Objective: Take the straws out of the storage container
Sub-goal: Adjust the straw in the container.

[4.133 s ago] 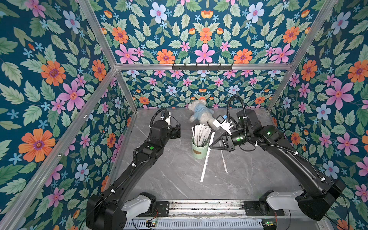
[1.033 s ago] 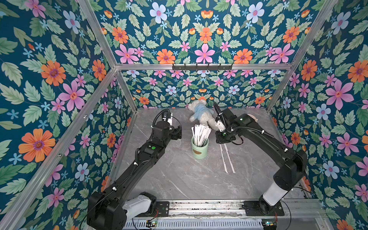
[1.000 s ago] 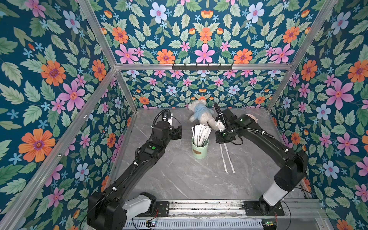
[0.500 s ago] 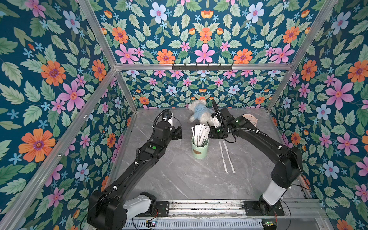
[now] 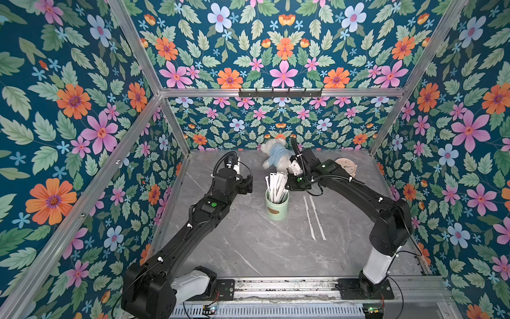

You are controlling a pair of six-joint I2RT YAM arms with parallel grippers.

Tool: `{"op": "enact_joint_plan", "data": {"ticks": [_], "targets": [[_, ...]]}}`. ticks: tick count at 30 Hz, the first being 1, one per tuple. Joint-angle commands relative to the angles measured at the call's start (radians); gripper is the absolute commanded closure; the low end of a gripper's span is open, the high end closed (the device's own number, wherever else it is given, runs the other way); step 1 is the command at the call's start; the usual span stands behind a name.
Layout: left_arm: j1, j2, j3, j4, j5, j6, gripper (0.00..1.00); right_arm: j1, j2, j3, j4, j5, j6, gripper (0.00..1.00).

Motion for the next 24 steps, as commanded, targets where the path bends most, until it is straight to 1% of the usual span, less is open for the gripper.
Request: {"op": "enact_joint_plan", "data": {"ticks": [1, 4, 10, 14, 17, 24], "targets": [[-0.001, 0.0, 0.001, 0.015, -0.015, 0.013, 0.07, 0.001, 0.004, 0.018, -0.014, -0.012, -0.002, 0.84], [-0.001, 0.002, 0.002, 0.014, -0.014, 0.014, 0.07, 0.002, -0.007, 0.018, -0.02, -0.016, -0.002, 0.86], [-0.002, 0.001, 0.002, 0.014, -0.012, 0.013, 0.07, 0.002, -0.026, 0.02, -0.054, -0.014, -0.017, 0.87], [-0.001, 0.0, 0.001, 0.014, -0.014, 0.014, 0.07, 0.003, -0.014, 0.057, -0.099, -0.016, -0.047, 0.87], [-0.002, 0.0, 0.001, 0.014, -0.016, 0.015, 0.07, 0.005, 0.021, 0.13, -0.168, -0.025, -0.093, 0.88], [-0.002, 0.002, 0.0, 0.014, -0.016, 0.016, 0.07, 0.029, 0.176, 0.417, -0.409, -0.01, -0.238, 0.89]]}}
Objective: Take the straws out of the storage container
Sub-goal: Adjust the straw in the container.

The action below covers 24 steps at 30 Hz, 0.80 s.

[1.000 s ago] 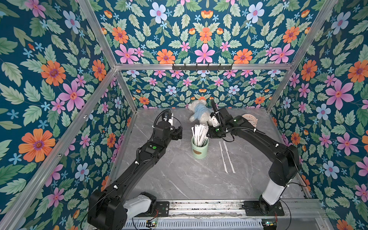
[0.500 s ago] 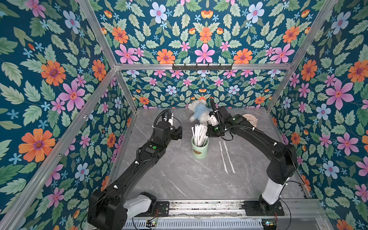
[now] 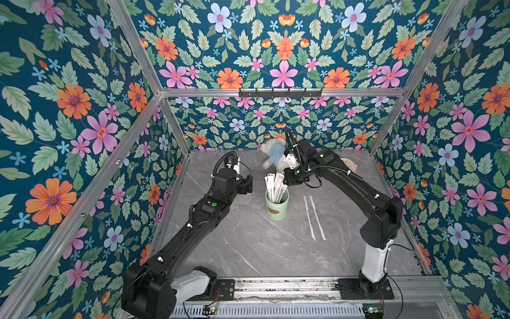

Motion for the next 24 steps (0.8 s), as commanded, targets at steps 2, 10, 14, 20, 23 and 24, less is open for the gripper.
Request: {"op": "enact_joint_plan", "data": {"ticks": [2, 10, 14, 20, 23, 24], "targets": [[-0.002, 0.003, -0.001, 0.014, -0.012, 0.014, 0.07, 0.013, 0.087, 0.145, -0.196, 0.014, -0.116, 0.89], [-0.003, 0.004, 0.0, 0.014, -0.011, 0.014, 0.07, 0.052, 0.127, 0.231, -0.225, 0.131, -0.138, 0.74], [-0.003, 0.003, 0.0, 0.014, -0.01, 0.015, 0.07, 0.07, 0.032, 0.125, -0.15, 0.188, -0.102, 0.74], [-0.003, 0.004, 0.002, 0.014, -0.004, 0.015, 0.07, 0.079, -0.099, -0.064, -0.04, 0.194, -0.033, 0.71], [-0.003, 0.005, 0.0, 0.014, -0.003, 0.014, 0.07, 0.079, -0.115, -0.133, 0.0, 0.173, -0.003, 0.71], [-0.004, 0.005, 0.0, 0.014, -0.003, 0.014, 0.07, 0.078, -0.117, -0.149, 0.011, 0.172, 0.007, 0.71]]}}
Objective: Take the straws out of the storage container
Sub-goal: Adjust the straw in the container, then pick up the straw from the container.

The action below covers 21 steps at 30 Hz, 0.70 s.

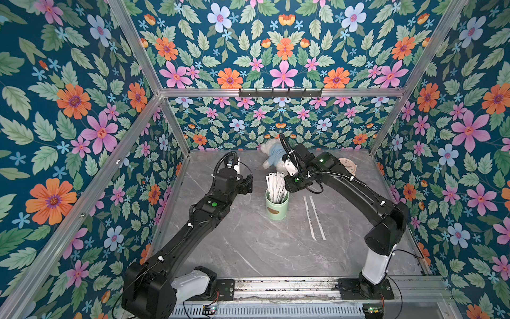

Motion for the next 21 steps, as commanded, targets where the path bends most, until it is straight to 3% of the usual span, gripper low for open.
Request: {"op": "enact_joint_plan", "data": {"ticks": [1, 21], "targets": [[-0.002, 0.001, 0.0, 0.014, 0.004, 0.013, 0.07, 0.002, -0.011, -0.044, 0.066, -0.007, 0.061, 0.71], [-0.009, 0.008, 0.0, 0.012, -0.001, 0.018, 0.07, 0.001, 0.028, -0.086, 0.116, 0.046, 0.17, 0.69]]}}
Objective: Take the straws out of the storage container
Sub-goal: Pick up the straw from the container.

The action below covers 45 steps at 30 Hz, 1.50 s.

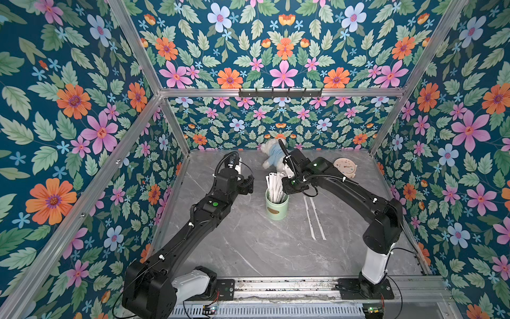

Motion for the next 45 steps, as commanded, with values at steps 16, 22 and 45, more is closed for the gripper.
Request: {"op": "enact_joint_plan", "data": {"ticks": [16, 22, 45], "targets": [[-0.001, 0.01, -0.002, 0.012, -0.005, 0.014, 0.07, -0.029, 0.023, -0.015, 0.056, 0.008, 0.031, 0.68], [-0.002, 0.016, -0.002, 0.012, -0.006, 0.014, 0.07, -0.029, 0.036, -0.005, 0.074, -0.015, 0.022, 0.72], [-0.003, 0.016, 0.0, 0.012, -0.01, 0.016, 0.07, -0.025, -0.035, -0.019, 0.022, -0.038, -0.002, 0.88]]}}
